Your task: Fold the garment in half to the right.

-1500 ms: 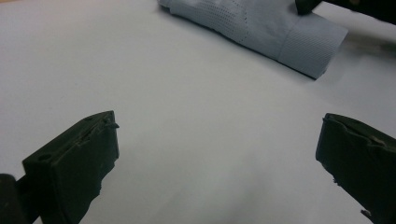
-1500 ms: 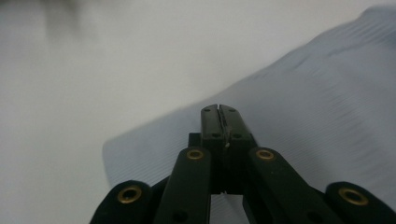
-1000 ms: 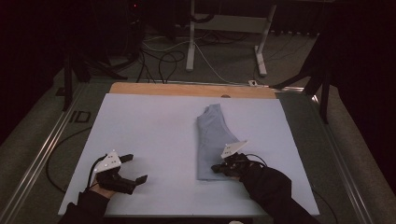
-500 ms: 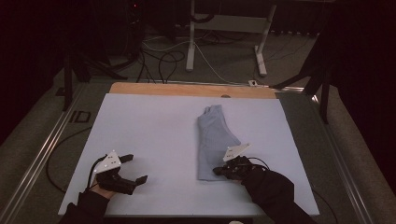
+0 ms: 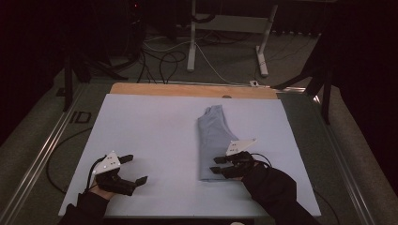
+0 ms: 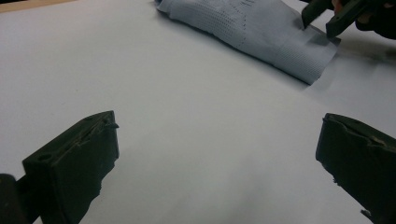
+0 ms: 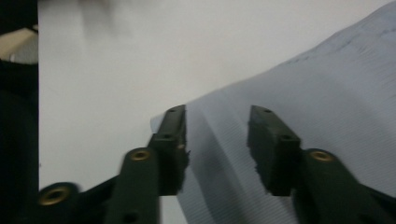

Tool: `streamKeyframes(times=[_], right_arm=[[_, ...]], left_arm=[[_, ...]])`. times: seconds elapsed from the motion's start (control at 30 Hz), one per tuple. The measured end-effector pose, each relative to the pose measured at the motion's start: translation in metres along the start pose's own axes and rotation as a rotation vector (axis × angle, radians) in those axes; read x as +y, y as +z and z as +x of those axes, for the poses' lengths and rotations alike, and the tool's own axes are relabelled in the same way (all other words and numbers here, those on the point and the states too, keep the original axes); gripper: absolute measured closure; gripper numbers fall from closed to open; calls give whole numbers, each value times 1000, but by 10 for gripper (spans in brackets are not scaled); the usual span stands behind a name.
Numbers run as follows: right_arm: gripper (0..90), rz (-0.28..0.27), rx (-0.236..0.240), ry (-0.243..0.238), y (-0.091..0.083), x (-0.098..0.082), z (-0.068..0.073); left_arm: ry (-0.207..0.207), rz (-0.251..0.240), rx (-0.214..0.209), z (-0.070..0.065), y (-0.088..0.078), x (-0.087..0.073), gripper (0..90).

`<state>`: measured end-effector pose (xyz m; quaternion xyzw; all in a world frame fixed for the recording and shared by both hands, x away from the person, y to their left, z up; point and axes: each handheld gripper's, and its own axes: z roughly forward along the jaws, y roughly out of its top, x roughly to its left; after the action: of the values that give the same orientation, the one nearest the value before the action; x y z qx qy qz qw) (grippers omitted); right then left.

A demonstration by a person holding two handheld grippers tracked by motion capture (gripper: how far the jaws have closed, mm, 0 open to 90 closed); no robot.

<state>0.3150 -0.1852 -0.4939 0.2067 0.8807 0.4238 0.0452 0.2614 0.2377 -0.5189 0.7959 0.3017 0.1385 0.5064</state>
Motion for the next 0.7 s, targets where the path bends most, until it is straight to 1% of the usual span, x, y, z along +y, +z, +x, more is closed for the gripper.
streamKeyframes(times=[0.07, 0.1, 0.13, 0.17, 0.2, 0.27, 0.3, 0.37, 0.47, 0.6, 0.63, 0.7], right_arm=[[369, -10, -13, 2, -1, 2, -2], [302, -22, -12, 9, -2, 2, -3], [256, -34, -7, 21, -2, 3, -4], [191, -44, 1, 32, -4, 4, -5], [120, -57, 26, 30, -5, 3, -6], [115, -73, 20, 58, -8, 4, -9], [91, -82, 29, 63, -9, 4, -11], [91, -94, 28, 72, -12, 5, -13], [91, -114, 1, 68, -15, 5, -16], [90, -123, -13, 62, -18, 5, -17], [91, -128, -30, 64, -19, 4, -18], [91, -132, -40, 70, -21, 3, -20]], left_arm=[[-4, -2, 2, 0, 0, 0, 3], [-4, -2, 1, 1, 0, 0, 3], [-3, -2, 1, 1, 0, 0, 3], [-3, -1, 0, 1, 0, 0, 3], [-4, 0, -1, 1, 0, 0, 3], [-6, -1, 0, 1, 0, 0, 3], [-4, -1, -1, 1, 0, 0, 3], [0, 0, -3, 0, -1, 0, 3], [-5, -2, -1, 1, -1, 1, 3], [-10, 3, -4, 2, -1, 0, 3], [-13, 4, -2, 2, -1, 0, 3], [-8, 5, -3, 2, -2, 0, 3]])
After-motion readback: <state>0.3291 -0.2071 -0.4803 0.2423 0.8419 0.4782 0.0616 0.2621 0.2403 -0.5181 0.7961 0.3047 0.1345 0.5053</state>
